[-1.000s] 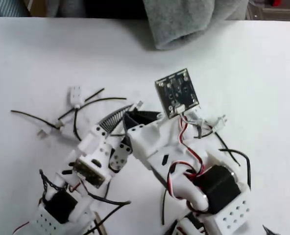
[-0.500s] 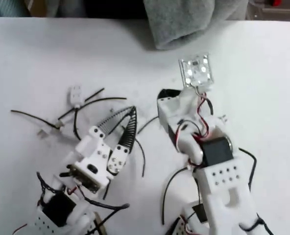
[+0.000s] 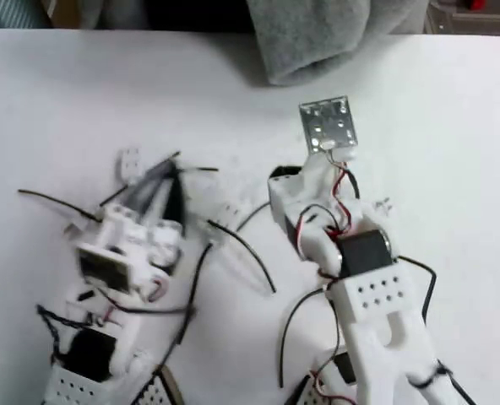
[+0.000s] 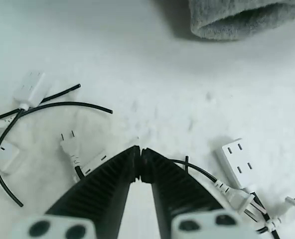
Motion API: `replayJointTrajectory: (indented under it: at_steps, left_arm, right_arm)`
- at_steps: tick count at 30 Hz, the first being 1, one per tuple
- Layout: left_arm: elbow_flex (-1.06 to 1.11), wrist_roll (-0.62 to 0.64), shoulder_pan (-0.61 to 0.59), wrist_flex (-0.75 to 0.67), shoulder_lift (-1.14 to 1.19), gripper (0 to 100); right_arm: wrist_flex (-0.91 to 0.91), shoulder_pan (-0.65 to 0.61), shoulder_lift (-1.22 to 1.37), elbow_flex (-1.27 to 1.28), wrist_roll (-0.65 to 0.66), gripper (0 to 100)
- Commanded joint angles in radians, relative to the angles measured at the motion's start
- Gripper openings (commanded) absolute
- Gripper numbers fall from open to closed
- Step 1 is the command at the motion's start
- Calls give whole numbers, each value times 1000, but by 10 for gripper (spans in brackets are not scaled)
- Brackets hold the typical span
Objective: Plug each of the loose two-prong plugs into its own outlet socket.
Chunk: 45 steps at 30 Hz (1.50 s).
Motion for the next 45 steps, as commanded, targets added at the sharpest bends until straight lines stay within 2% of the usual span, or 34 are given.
replayJointTrajectory:
  at_steps: [1, 7, 14, 18, 21, 25, 34, 45]
  left_arm:
    - [-21, 104, -191, 32, -7, 23]
    - [6, 201, -479, 121, -5, 23]
    - [60, 206, -621, 115, -5, 23]
    - [138, 207, -674, 17, -5, 23]
    - [164, 207, -711, -6, -4, 24]
    - [164, 206, -754, 6, 33, 24]
    - [170, 204, -760, -107, 186, 24]
    - [170, 199, -739, -132, 213, 24]
  right_arm:
    - [-18, 2, 77, -12, 15, 24]
    - [-33, -35, 225, -14, 259, 24]
    - [-113, -206, 315, -14, 288, 26]
    - [-185, -300, 380, -14, 285, 83]
    - [-266, -352, 460, -14, 287, 149]
    - [-331, -384, 613, -92, 287, 169]
    - [-179, -386, 1012, -511, 285, 169]
    - [-159, -401, 1110, -557, 281, 169]
